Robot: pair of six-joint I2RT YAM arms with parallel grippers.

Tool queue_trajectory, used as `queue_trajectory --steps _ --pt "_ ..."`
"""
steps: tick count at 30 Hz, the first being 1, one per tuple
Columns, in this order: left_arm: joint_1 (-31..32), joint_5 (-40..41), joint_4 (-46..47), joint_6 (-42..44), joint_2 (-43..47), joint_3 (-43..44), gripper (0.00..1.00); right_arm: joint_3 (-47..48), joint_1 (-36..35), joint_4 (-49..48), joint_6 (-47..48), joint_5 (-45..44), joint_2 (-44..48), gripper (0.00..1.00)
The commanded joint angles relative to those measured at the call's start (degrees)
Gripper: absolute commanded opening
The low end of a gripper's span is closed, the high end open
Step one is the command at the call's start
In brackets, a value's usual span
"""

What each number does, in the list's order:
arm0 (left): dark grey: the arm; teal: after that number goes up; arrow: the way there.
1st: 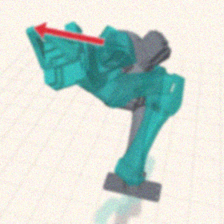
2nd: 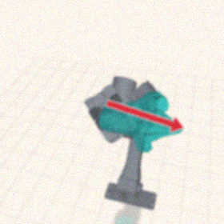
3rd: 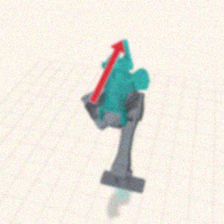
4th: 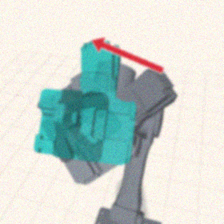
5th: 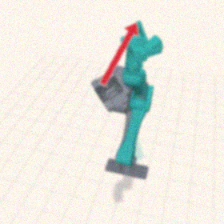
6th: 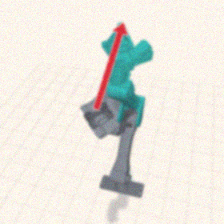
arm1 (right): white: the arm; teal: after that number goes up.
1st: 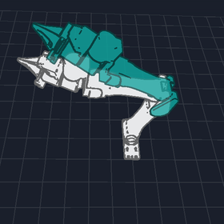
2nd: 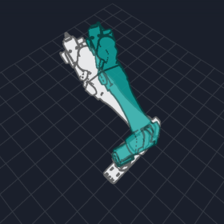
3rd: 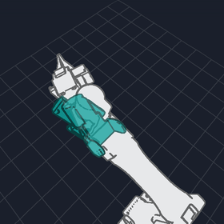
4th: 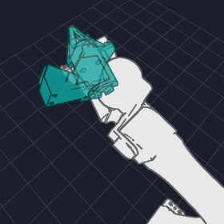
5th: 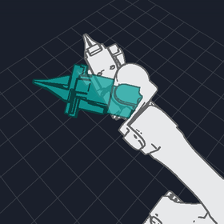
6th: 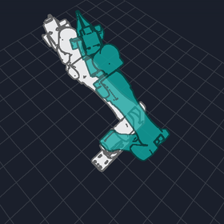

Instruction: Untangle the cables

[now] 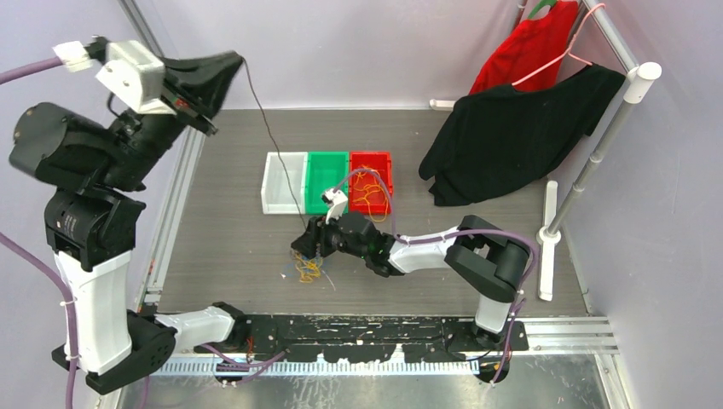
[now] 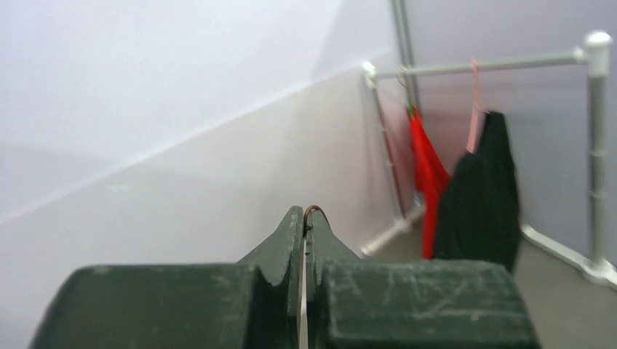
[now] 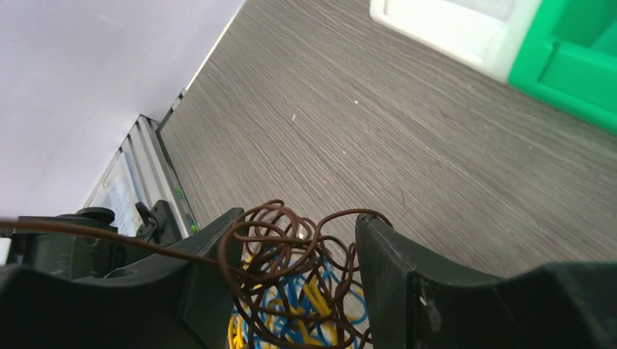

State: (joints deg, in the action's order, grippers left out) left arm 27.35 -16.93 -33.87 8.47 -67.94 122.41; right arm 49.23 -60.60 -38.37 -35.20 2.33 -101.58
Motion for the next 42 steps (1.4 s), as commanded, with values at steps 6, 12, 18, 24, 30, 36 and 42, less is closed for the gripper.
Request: queue_trajectory --steps 6,12,18,24,30,36,42 --pt "-0.2 11.5 36.5 9.6 -1.3 2.6 0.0 -3.0 -0.3 -2.7 -2.2 -3.9 -0.7 0.61" --pt "-0.2 11.5 43.5 15.5 -3.7 5.8 0.0 -3.7 -0.6 -0.5 -2.2 -4.7 -0.3 0.63" --pt "-0.2 12.3 53.8 22.7 -9.8 12.6 0.0 -4.1 -0.8 1.9 -2.4 -6.4 -0.9 0.67" --pt "-0.1 11.9 56.0 28.1 -14.9 21.5 0.0 -4.0 -0.9 5.5 -4.2 -9.1 -2.0 0.66" --pt "-0.2 12.6 45.8 25.1 -4.9 4.9 0.0 -5.5 -0.8 6.0 -3.6 -9.9 1.7 0.76" --pt "-0.2 11.2 31.3 22.2 15.2 -26.9 0.0 -4.3 -0.3 10.7 0.3 -8.2 7.6 0.82" --pt "-0.2 23.3 20.4 29.4 27.0 -49.2 0.0 -3.1 1.3 14.4 0.5 -6.1 9.0 0.71"
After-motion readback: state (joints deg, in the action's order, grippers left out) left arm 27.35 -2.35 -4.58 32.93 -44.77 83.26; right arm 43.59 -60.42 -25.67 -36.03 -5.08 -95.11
